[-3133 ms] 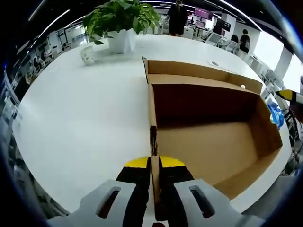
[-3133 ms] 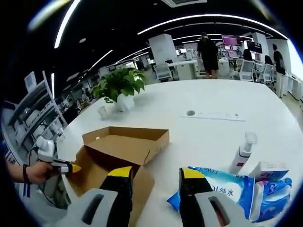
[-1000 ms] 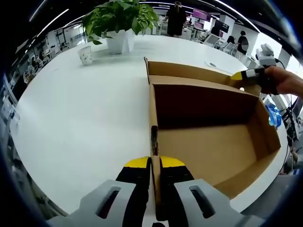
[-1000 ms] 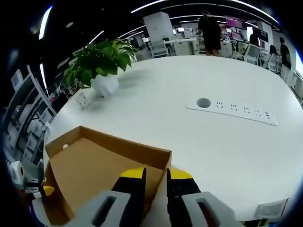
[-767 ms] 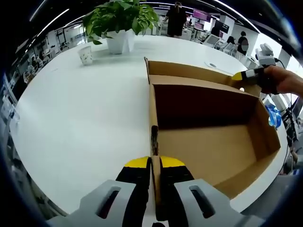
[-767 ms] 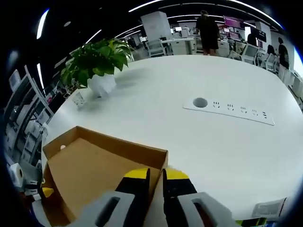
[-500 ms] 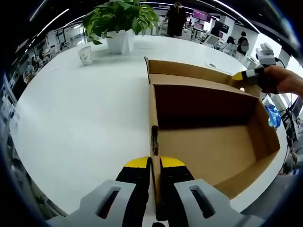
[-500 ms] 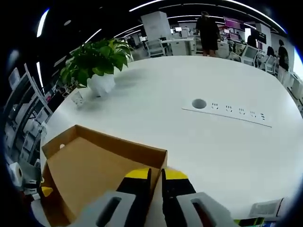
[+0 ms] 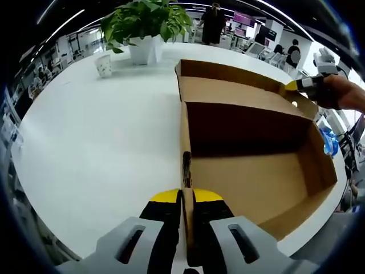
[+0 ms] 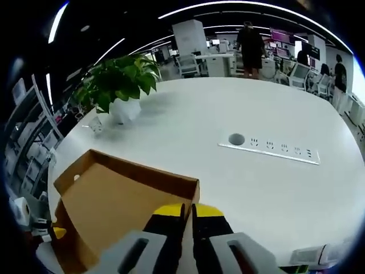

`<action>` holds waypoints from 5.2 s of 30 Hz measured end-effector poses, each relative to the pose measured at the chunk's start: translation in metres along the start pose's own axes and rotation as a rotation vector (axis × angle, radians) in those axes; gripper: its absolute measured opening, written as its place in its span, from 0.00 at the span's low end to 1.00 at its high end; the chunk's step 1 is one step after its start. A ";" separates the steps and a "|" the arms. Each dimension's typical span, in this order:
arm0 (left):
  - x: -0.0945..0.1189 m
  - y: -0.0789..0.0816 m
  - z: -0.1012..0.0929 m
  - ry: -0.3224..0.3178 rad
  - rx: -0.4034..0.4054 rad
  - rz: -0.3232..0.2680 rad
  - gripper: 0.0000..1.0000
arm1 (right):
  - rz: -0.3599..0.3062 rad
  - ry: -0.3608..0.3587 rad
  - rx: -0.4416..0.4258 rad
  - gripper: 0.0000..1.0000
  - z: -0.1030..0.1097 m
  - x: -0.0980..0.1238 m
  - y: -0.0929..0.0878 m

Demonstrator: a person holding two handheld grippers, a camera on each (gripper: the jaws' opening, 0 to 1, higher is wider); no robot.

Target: Operate the shoe box by opening the lid, removing the specified soft item, and placing it in the target area until the item is outside and the box remains undamaged.

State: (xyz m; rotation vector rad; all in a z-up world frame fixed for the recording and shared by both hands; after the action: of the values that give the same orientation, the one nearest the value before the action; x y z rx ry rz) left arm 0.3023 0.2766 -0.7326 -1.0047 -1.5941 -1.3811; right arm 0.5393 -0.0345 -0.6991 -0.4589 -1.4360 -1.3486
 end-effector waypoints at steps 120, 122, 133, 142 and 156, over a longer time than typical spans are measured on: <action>-0.009 0.014 0.011 -0.207 0.051 -0.070 0.15 | -0.319 -0.075 0.341 0.00 0.076 0.148 -0.115; -0.010 0.015 0.011 -0.212 0.030 -0.076 0.15 | -0.320 -0.074 0.341 0.00 0.077 0.148 -0.117; -0.001 0.019 0.016 -0.230 -0.033 -0.125 0.17 | -0.311 -0.080 0.350 0.00 0.079 0.147 -0.125; 0.023 0.019 0.024 -0.214 -0.088 -0.196 0.18 | -0.302 -0.070 0.337 0.00 0.080 0.144 -0.135; 0.040 0.014 0.024 -0.229 -0.128 -0.254 0.15 | -0.242 -0.049 0.312 0.00 0.079 0.134 -0.155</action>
State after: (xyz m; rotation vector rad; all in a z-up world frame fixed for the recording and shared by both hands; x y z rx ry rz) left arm 0.2982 0.3046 -0.6925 -1.0970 -1.8728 -1.6018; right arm 0.3279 -0.0586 -0.6419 -0.1164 -1.7506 -1.2751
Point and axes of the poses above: the point that each gripper's makers call its tool centre point, and the gripper's own axes: x roughly backward along the fingers, z roughly to its left, y roughly out of its top, the point moved 9 cm from there along x, roughly backward along the fingers, and after that the axes turned 15 degrees about z, right-handed, at the moved point
